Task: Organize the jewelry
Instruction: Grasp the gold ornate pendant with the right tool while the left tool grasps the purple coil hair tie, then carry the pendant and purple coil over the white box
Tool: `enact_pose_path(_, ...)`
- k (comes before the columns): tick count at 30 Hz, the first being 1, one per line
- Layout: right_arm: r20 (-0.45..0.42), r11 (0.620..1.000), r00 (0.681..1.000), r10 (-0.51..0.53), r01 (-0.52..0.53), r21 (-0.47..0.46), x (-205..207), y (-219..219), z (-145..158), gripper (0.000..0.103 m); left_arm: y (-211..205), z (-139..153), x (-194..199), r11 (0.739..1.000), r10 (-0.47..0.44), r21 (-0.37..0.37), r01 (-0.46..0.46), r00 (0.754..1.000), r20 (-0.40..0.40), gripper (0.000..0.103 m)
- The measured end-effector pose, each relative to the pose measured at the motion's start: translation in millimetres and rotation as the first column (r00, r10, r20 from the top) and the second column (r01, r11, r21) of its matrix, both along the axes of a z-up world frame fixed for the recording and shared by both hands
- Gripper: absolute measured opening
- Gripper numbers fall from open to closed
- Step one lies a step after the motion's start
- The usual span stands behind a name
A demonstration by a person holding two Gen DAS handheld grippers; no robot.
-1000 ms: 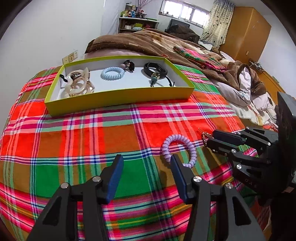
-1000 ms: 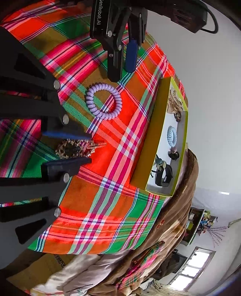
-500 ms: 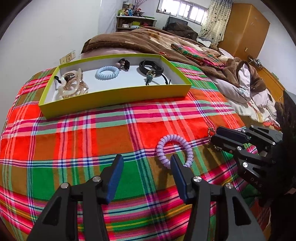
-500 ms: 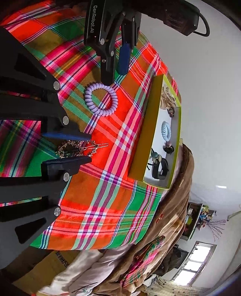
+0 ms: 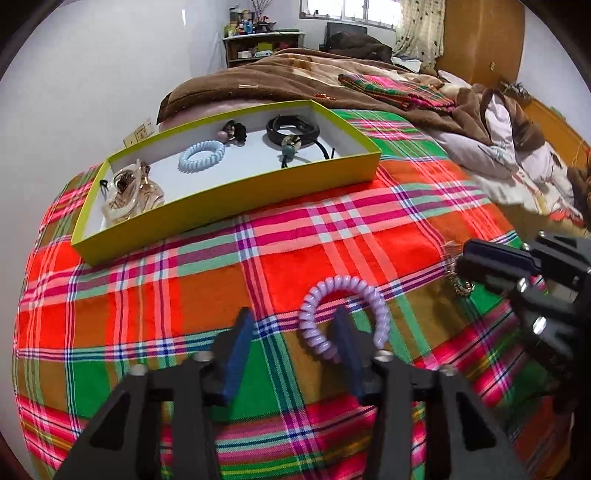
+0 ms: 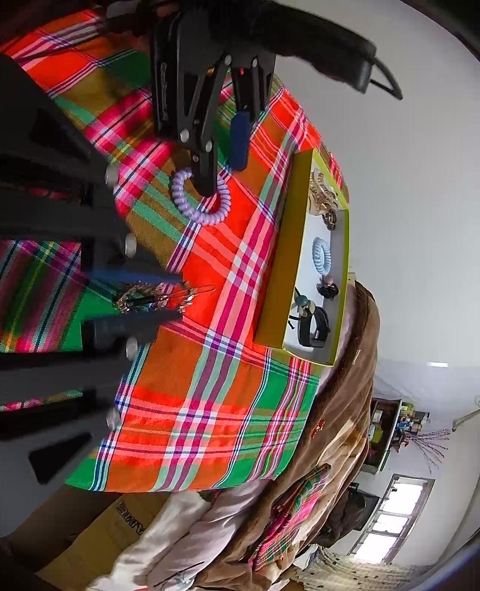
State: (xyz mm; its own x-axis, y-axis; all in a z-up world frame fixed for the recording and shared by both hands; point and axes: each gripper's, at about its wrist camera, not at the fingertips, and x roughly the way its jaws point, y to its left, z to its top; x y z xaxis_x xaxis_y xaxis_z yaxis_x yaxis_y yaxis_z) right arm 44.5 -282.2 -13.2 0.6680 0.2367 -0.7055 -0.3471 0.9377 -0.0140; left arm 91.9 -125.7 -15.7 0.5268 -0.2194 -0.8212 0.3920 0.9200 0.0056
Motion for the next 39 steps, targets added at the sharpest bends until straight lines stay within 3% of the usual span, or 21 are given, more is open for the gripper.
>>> enact_pose_path(4,0.006,1.0,1.0,-0.004,0.004,0.005,0,-2,1,0.007,-1,3,-1,1.0,0.001,0.013,-0.001,1.0,0.021,0.016)
enact_pose_path(6,0.004,1.0,1.0,-0.004,0.004,0.004,0,-2,1,0.007,2,3,0,1.0,0.008,0.011,-0.008,1.0,0.023,0.012)
enact_pose_path(11,-0.024,0.998,0.999,-0.035,0.036,0.053,3,-13,0,0.008,6,6,-1,1.0,0.017,-0.027,-0.016,1.0,0.02,0.01)
enact_pose_path(16,-0.083,0.996,0.995,-0.046,0.052,0.077,7,-18,-9,0.019,11,14,-6,0.998,0.017,-0.067,-0.015,0.999,0.035,0.01)
enact_pose_path(20,-0.11,0.995,0.993,-0.044,0.053,0.082,11,-16,-13,0.037,13,19,-6,0.996,0.02,-0.088,-0.016,0.999,0.043,0.01)
enact_pose_path(24,-0.113,0.999,0.993,-0.038,0.039,0.005,11,-2,-17,0.037,16,20,-6,0.994,0.022,-0.105,-0.018,0.999,0.041,0.01)
enact_pose_path(30,-0.105,0.999,0.994,-0.044,0.041,-0.03,9,4,-18,0.037,21,21,-5,0.992,0.036,-0.122,-0.031,0.999,0.035,0.01)
enact_pose_path(33,-0.099,0.999,0.994,-0.034,0.03,-0.042,5,8,-19,0.029,22,22,-5,0.991,0.037,-0.128,-0.032,0.999,0.036,0.01)
enact_pose_path(39,-0.084,0.998,0.996,-0.035,0.03,-0.062,0,13,-18,0.029,24,24,-6,0.99,0.036,-0.139,-0.031,0.999,0.035,0.01)
